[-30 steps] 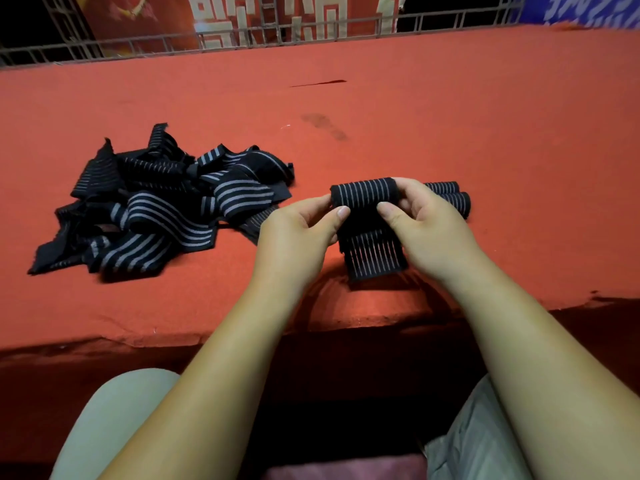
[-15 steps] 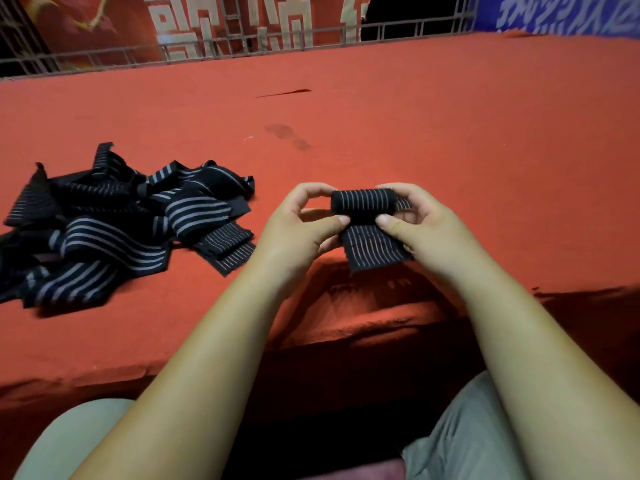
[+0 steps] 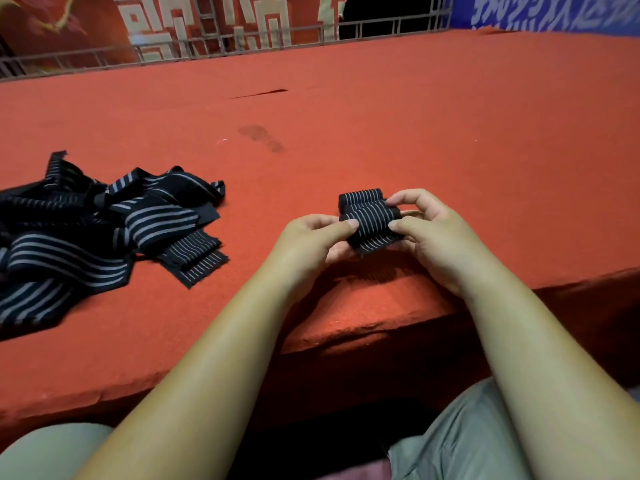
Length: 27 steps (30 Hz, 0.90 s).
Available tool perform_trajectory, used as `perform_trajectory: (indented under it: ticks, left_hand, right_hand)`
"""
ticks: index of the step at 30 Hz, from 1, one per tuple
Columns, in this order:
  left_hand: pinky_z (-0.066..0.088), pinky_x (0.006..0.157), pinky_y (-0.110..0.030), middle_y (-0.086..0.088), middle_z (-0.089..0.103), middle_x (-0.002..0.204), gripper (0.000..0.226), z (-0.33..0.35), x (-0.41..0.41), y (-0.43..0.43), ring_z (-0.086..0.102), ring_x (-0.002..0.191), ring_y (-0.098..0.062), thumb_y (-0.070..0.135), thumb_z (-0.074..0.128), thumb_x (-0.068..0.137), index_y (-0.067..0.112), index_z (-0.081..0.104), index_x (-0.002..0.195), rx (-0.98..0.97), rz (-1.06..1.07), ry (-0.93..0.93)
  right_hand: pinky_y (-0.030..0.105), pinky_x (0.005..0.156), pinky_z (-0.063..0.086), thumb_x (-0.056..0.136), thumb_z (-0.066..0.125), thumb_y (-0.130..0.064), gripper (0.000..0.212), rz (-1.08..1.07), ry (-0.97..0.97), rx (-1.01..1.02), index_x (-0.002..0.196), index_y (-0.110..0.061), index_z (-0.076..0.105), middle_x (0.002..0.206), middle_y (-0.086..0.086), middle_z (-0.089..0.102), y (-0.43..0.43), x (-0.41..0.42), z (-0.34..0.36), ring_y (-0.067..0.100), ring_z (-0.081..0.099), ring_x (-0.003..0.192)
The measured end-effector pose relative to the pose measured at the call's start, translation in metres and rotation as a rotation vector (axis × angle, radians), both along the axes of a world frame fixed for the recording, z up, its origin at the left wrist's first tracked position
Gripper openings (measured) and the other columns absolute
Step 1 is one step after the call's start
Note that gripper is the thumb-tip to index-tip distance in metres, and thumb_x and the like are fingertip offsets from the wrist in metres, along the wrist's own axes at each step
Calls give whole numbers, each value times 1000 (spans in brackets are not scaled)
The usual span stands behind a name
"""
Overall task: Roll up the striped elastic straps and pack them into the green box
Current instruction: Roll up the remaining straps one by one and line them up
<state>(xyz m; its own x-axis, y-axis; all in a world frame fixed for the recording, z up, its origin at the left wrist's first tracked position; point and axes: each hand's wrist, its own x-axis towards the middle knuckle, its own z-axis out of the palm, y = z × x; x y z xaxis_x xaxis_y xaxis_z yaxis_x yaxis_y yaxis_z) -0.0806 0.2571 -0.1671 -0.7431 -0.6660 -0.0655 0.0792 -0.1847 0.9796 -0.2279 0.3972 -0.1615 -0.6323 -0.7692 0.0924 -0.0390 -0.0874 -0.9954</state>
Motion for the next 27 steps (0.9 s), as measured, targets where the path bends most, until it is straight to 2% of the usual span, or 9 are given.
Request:
perform_trajectory:
  ticks: [3, 6, 9, 12, 16, 21, 24, 25, 27]
  left_hand:
    - [65, 96, -43, -21, 77, 119, 27, -4, -8, -3, 78, 109, -32, -3, 80, 92, 1, 70, 117, -133, 46, -20]
    - [66, 88, -42, -7, 79, 114, 35, -11, -14, -4, 79, 103, -22, -2, 84, 86, 15, 72, 114, -331, 100, -89]
    - [66, 87, -41, 0, 79, 111, 38, -20, -19, -7, 79, 99, -22, 0, 86, 85, 22, 71, 112, -483, 125, -168]
    - [62, 93, -36, 6, 79, 109, 41, -29, -21, -9, 78, 93, -11, 2, 88, 82, 23, 72, 114, -636, 158, -229]
    - [62, 94, -38, 10, 79, 108, 42, -38, -27, -9, 76, 91, -5, 6, 90, 81, 25, 73, 114, -694, 220, -266]
    - [56, 84, -18, 7, 75, 103, 35, -35, -25, -9, 69, 82, 3, 12, 91, 83, 23, 70, 109, -673, 279, -277]
    - [66, 86, -45, 3, 76, 98, 28, -32, -11, -17, 77, 87, -17, 19, 90, 83, 26, 71, 102, -531, 289, -268]
    - [67, 82, -49, 1, 77, 96, 24, -29, -3, -19, 76, 84, -19, 17, 88, 86, 25, 72, 102, -506, 290, -277]
    - [66, 73, -41, 1, 78, 92, 18, -22, 17, -27, 73, 76, -16, 12, 82, 91, 21, 74, 104, -547, 312, -309]
  right_hand:
    - [55, 100, 58, 93, 73, -16, 22, -81, 99, 65, 105, -34, 67, 102, 1, 76, 2, -9, -7, 21, 73, 92]
    - [52, 103, 57, 96, 75, -17, 32, -140, 208, 142, 118, -37, 63, 112, -7, 79, -1, -16, -12, 16, 76, 100]
    - [40, 108, 53, 97, 74, -11, 37, -153, 334, 240, 127, -31, 66, 121, -9, 75, -5, -19, -18, 9, 70, 112]
    - [22, 97, 44, 97, 74, -12, 40, -176, 426, 366, 135, -22, 66, 128, -3, 72, -10, -17, -20, 8, 65, 119]
    - [19, 92, 38, 98, 74, -18, 41, -236, 480, 449, 138, -20, 66, 131, -1, 71, -16, -14, -22, 13, 64, 122]
    - [25, 98, 41, 96, 74, -20, 40, -368, 514, 462, 134, -15, 66, 133, 5, 69, -23, -9, -20, 22, 63, 125]
    - [22, 91, 38, 93, 69, -16, 34, -472, 528, 387, 127, -16, 68, 128, 6, 66, -29, 2, -15, 22, 62, 119]
    - [21, 88, 36, 92, 67, -15, 31, -491, 528, 357, 123, -18, 69, 126, 5, 65, -32, 7, -12, 20, 61, 114]
    - [19, 83, 35, 91, 64, -14, 25, -498, 527, 288, 115, -22, 69, 121, 2, 63, -38, 22, -5, 16, 59, 107]
